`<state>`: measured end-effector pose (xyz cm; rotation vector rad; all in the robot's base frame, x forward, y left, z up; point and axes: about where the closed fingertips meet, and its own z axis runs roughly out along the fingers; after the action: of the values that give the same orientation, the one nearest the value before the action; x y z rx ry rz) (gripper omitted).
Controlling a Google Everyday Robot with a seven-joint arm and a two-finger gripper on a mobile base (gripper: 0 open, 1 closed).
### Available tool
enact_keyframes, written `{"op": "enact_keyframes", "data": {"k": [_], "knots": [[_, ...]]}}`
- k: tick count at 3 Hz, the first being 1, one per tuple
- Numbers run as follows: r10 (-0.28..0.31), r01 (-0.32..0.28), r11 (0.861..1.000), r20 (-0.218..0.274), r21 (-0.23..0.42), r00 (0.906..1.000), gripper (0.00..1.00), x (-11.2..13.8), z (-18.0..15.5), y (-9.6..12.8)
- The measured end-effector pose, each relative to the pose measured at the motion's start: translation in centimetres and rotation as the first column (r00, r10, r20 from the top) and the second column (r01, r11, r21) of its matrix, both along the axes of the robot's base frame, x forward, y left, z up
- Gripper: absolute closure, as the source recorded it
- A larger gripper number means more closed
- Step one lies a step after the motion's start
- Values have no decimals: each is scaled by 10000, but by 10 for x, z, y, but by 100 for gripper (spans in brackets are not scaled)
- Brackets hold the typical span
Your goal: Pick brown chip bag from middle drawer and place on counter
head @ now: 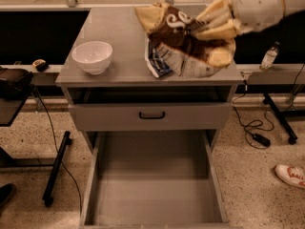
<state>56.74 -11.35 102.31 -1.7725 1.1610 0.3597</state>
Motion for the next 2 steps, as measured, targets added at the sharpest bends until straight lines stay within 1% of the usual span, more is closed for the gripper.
{"op": "enact_keyframes", "data": {"k": [1, 2], "knots": [[-737, 863, 9806, 769, -1760, 9943, 100, 30, 30, -16], [-2248, 2598, 9317, 1588, -2538, 9614, 100, 108, 42, -32]]}}
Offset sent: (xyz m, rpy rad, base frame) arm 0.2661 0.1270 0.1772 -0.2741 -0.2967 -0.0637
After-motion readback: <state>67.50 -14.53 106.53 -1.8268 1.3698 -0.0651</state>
